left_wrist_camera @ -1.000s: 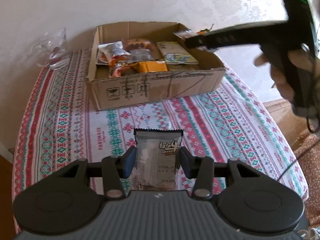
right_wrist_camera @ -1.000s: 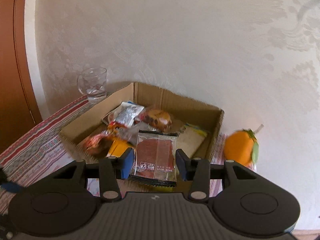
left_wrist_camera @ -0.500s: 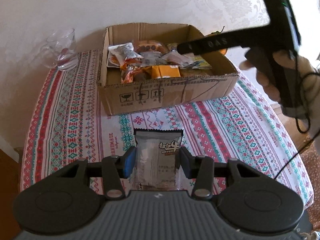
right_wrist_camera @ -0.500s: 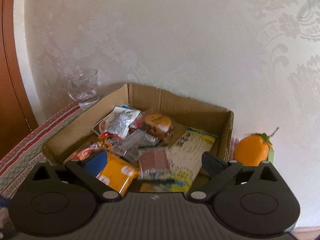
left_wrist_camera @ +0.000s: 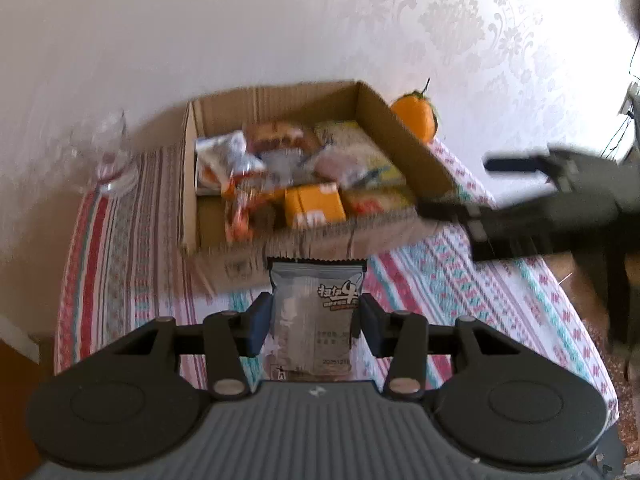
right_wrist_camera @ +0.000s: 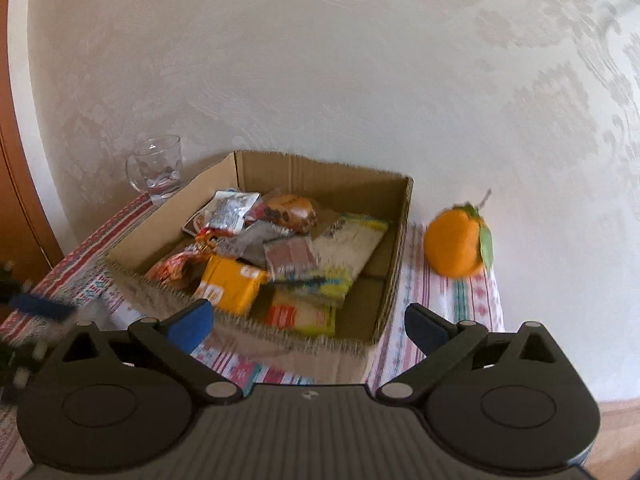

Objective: Organize snacks
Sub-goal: 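Carry both packets into the box and open both tools to release them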

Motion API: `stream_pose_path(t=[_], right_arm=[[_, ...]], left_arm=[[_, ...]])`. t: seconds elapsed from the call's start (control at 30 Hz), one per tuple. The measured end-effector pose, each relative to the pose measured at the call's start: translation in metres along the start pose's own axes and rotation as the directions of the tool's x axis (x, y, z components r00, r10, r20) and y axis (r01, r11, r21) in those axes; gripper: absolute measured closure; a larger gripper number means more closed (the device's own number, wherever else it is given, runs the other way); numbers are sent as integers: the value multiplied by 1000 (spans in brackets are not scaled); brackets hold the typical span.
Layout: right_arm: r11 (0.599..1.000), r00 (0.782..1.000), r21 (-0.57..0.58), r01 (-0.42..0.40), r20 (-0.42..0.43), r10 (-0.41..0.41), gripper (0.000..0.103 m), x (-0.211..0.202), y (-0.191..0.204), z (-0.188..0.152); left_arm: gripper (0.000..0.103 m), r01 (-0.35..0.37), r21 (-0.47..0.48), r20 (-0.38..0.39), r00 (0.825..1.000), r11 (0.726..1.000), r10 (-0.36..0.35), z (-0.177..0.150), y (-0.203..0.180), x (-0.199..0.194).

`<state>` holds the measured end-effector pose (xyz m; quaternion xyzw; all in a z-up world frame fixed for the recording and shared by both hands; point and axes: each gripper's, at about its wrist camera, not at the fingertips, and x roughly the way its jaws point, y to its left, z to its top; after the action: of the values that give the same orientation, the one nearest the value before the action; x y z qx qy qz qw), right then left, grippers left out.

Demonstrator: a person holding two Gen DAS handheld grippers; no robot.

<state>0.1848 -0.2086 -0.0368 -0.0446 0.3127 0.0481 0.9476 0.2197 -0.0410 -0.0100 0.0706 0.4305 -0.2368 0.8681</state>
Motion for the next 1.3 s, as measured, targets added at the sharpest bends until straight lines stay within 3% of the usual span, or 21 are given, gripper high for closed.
stream_pose_path(t=[0.3,0.7,0.87,1.17,1.27,1.3], right_arm=[[1000,1000,18,6,21,-6,0,-27,-2,-19],[999,1000,35,12,19,-12,0,-30,-12,-25],[999,1000,46,24,15,-25,0,-29,-14,-26],[999,1000,45,28,11,-29,0,-26,-15,-26],[998,1000,50,25,11,-26,0,-25,-16,-26],[998,1000,51,23,11,-24,0,-24,-16,-27]], left_arm=[[57,-4,63,45,999,998,1,61,-4,23],[57,3,60,21,1000,998,-4,132,-19,91],[57,-5,69,5,1000,998,5,150,-25,117],[57,-31,0,-12,999,1000,31,166,-21,148],[53,-59,4,7,998,998,59,168,-22,150],[44,-67,6,14,998,998,67,168,-22,150]])
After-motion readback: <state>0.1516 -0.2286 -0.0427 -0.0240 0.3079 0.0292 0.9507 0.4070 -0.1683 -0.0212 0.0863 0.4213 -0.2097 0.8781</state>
